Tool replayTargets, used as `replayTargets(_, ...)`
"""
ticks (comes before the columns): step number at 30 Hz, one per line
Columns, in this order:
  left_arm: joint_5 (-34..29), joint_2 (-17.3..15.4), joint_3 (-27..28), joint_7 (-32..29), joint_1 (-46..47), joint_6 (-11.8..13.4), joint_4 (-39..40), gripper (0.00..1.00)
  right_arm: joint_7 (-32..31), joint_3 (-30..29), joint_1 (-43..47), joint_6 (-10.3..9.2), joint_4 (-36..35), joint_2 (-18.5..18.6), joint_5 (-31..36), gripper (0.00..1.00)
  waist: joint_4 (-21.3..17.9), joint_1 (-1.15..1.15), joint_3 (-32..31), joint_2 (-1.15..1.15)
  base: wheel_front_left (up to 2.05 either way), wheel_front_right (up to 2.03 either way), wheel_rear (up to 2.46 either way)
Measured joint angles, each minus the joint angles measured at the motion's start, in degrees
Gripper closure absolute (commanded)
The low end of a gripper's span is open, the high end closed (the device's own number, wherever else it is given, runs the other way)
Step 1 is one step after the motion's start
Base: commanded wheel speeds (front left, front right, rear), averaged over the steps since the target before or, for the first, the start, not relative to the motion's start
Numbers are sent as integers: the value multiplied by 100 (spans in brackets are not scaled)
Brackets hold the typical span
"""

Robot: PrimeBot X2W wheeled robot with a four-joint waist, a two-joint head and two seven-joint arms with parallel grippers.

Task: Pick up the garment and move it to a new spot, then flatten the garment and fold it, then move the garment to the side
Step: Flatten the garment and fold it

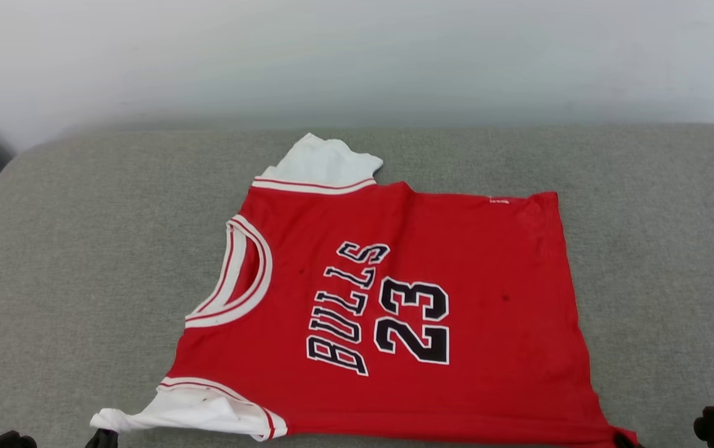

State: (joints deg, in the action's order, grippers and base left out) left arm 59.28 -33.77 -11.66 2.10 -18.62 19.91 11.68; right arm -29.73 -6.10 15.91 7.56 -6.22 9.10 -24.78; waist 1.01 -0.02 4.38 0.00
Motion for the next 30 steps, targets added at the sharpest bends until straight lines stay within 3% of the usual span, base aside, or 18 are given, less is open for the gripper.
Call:
replayTargets(5, -73, -138, -78, -165, 214, 26, 234, 100, -432, -136, 145, -2, -521, -190, 179, 100, 65, 0, -70, 0, 0, 0, 0)
replayTargets(10, -177, -119, -256, -320, 1094, -154, -3, 100, -610, 59, -582, -3, -452, -70, 264, 100, -16, 1, 48, 0, 0, 0, 0)
replayTargets(22, -215, 67, -516, -500, 2677, -757, -1227, 100, -568, 917, -2776, -3, 1043, 445, 76, 100, -229, 3, 917, 0, 0, 0, 0)
replayTargets(30, -269, 275, -827, -632, 3247, -1102, -2017, 100, -167, 1313, -3380, -4, 1991, 599, 13, 100, -217, 3, 1239, 0, 0, 0, 0)
